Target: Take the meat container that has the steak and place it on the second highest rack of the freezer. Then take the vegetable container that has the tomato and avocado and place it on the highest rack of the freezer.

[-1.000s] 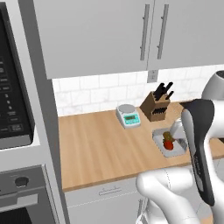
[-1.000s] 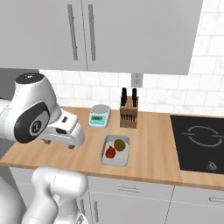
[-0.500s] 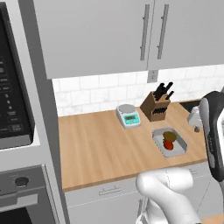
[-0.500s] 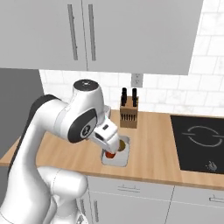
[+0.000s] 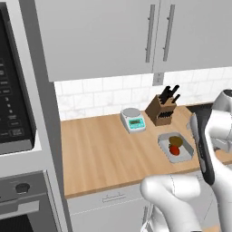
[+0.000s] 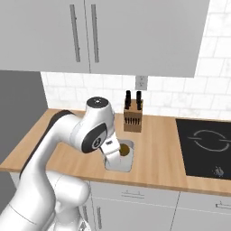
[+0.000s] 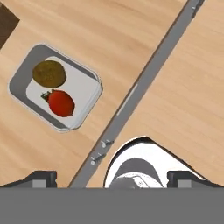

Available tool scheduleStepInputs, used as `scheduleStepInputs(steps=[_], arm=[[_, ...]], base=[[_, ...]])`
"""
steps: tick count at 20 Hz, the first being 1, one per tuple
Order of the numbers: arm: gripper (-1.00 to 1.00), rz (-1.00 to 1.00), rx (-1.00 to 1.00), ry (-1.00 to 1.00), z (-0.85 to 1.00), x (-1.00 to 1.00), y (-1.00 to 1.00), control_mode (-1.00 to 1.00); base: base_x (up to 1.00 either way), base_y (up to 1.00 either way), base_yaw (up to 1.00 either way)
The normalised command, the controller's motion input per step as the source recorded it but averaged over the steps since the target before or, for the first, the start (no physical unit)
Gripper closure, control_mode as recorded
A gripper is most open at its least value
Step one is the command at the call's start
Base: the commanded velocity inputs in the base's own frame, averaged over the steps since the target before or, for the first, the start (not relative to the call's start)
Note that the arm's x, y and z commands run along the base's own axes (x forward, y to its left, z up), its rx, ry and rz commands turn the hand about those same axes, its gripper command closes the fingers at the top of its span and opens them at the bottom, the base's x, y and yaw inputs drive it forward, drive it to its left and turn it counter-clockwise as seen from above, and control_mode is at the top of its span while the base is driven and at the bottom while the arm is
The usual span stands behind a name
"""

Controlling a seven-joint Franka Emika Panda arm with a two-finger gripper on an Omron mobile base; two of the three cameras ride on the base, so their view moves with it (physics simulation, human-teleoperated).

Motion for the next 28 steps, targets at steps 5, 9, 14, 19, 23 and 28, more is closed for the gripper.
scheduleStepInputs(steps=[5,9,14,19,23,28], arm=[[-1.0,-0.33,0.06,0.0,-0.5,0.46,-0.12,-1.0],[-1.0,-0.21,0.13,0.0,-0.39,0.49,-0.21,-1.0],[-1.0,-0.05,0.09,0.01,-0.19,0.46,-0.13,-1.0],[-1.0,0.0,0.02,0.05,-0.1,0.04,-0.07,-1.0],[-1.0,-0.03,0.0,0.13,-0.27,0.0,0.11,-1.0],[-1.0,-0.01,-0.01,0.02,-0.49,0.02,0.03,-1.0]], base=[[0.0,0.0,0.0],[0.0,0.0,0.0],[0.0,0.0,0.0],[0.0,0.0,0.0],[0.0,0.0,0.0],[0.0,0.0,0.0]])
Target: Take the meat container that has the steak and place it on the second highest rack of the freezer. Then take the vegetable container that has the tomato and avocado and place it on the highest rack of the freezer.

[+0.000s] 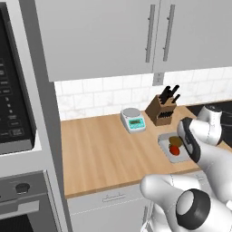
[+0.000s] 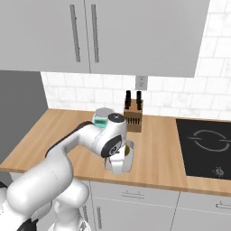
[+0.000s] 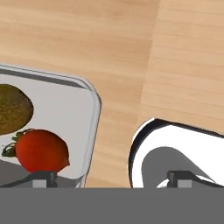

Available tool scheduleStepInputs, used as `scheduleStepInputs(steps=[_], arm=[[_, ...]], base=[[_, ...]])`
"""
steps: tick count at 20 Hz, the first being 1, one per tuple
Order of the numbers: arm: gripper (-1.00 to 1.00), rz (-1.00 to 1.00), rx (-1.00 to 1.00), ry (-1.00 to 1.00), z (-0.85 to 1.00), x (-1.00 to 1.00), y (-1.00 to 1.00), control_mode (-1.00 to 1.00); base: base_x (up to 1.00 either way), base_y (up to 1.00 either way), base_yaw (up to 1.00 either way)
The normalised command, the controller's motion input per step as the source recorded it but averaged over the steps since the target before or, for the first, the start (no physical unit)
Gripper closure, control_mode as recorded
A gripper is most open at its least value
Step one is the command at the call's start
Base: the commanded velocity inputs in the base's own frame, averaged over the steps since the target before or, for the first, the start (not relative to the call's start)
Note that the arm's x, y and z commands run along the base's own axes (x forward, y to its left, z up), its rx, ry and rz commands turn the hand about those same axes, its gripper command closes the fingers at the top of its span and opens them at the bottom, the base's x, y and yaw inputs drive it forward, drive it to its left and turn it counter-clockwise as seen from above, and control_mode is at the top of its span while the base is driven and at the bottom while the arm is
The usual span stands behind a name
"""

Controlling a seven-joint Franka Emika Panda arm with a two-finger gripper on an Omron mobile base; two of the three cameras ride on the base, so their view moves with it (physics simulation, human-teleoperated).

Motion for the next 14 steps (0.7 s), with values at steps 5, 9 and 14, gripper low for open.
scheduleStepInputs(steps=[5,9,14], arm=[[-1.0,-0.01,0.0,0.02,-0.16,0.04,0.01,-1.0],[-1.0,0.0,0.0,0.01,-0.09,0.2,0.0,-1.0],[-1.0,0.0,0.0,0.0,-0.17,0.14,-0.04,-1.0]], base=[[0.0,0.0,0.0],[0.0,0.0,0.0],[0.0,0.0,0.0]])
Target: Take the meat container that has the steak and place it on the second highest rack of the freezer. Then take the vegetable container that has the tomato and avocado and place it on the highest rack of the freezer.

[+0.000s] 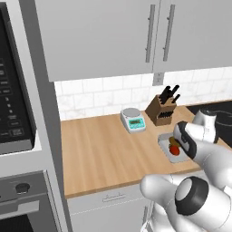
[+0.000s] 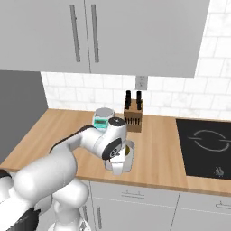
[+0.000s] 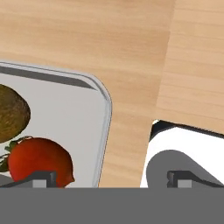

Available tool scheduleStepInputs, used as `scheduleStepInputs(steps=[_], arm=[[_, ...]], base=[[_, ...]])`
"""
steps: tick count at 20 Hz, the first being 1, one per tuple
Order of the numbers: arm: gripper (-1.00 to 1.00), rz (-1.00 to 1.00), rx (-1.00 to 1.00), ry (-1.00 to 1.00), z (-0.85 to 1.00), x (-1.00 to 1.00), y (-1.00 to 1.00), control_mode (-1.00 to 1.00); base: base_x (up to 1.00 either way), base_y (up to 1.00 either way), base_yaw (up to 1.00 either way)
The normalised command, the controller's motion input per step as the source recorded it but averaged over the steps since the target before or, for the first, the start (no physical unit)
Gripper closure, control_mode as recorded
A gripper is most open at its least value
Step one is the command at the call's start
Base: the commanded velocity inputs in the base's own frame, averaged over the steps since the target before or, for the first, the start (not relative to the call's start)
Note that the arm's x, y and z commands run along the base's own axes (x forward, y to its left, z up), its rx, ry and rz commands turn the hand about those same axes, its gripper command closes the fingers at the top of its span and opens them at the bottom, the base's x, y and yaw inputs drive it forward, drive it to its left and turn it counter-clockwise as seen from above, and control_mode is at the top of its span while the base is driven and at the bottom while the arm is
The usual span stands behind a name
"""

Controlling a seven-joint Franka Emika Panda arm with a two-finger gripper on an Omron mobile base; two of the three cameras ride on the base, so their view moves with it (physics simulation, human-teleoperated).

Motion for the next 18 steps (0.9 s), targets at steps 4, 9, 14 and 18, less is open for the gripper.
scheduleStepInputs(steps=[4,9,14,18], arm=[[-1.0,-0.01,0.02,0.0,-0.25,0.0,-0.06,-1.0],[-1.0,-0.02,0.01,0.0,-0.2,0.0,-0.02,-1.0],[-1.0,0.0,0.0,0.0,-0.1,0.0,0.0,-1.0],[-1.0,0.0,0.0,0.0,-0.13,0.0,0.0,-1.0]], base=[[0.0,0.0,0.0],[0.0,0.0,0.0],[0.0,0.0,0.0],[0.0,0.0,0.0]])
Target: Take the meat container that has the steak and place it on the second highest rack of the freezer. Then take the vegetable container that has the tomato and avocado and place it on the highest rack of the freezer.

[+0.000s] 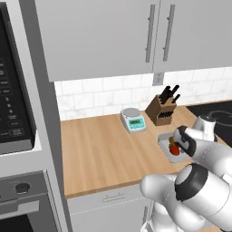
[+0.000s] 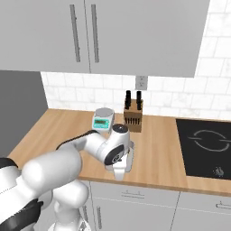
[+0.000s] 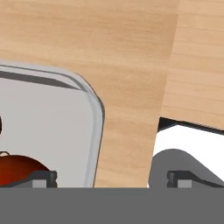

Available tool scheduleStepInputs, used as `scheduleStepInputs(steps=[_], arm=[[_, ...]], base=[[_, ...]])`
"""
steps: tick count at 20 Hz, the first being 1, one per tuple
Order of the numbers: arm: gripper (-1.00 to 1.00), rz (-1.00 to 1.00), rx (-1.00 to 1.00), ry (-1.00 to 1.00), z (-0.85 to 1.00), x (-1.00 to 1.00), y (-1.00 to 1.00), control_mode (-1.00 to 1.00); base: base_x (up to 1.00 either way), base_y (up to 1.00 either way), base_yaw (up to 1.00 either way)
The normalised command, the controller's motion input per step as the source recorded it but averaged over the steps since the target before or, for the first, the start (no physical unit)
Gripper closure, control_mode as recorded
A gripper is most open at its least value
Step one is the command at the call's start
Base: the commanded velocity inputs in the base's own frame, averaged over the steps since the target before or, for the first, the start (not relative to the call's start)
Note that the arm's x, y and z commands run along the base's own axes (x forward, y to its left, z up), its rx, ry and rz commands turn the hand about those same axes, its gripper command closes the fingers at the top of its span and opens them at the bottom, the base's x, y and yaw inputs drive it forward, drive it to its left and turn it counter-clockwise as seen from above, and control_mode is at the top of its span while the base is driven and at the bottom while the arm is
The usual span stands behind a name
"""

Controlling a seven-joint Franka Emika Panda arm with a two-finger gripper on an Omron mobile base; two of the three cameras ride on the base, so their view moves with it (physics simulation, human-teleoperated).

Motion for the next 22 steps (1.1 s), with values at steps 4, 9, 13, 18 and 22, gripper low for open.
scheduleStepInputs(steps=[4,9,13,18,22], arm=[[-1.0,0.0,0.0,0.0,-0.17,0.0,0.0,-1.0],[-1.0,0.0,0.0,0.0,-0.22,0.0,0.0,-1.0],[1.0,0.0,0.0,0.0,-0.23,0.0,0.0,-1.0],[1.0,0.0,0.0,0.0,-0.04,0.0,0.0,-1.0],[1.0,0.0,0.0,0.0,0.0,0.0,0.0,-1.0]], base=[[0.0,0.0,0.0],[0.0,0.0,0.0],[0.0,0.0,0.0],[0.0,0.0,0.0],[0.0,0.0,0.0]])
